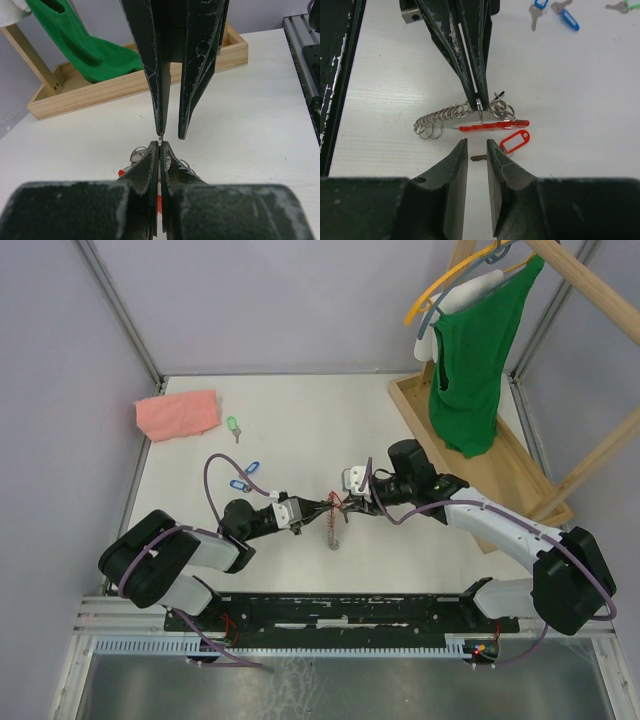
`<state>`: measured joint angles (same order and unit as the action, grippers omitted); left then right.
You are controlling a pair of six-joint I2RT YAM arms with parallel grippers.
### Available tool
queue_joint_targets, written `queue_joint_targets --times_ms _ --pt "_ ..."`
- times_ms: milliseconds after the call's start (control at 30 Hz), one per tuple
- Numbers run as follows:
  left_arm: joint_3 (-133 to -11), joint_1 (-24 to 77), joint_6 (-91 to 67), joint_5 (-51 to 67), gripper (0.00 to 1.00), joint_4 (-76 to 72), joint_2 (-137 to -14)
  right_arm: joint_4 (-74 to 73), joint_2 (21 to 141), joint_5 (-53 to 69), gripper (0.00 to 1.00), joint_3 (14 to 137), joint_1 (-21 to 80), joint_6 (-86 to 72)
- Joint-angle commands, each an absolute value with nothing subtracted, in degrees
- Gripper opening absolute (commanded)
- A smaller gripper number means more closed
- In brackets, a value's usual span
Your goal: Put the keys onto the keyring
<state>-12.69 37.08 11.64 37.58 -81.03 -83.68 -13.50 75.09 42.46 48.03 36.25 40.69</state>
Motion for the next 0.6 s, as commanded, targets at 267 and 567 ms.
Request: queue_joint_targets --times_ms 267,567 --pt "-12.70 37.00 8.78 38.30 0.03 -90.19 -83.85 -0.10 75.90 47.82 0.30 46.73 36.05 35.42" --pt "-12.92 37.00 8.08 38.52 0.03 -90.56 -84.01 -4.00 77.08 49.58 0.15 48.53 36.08 36.91"
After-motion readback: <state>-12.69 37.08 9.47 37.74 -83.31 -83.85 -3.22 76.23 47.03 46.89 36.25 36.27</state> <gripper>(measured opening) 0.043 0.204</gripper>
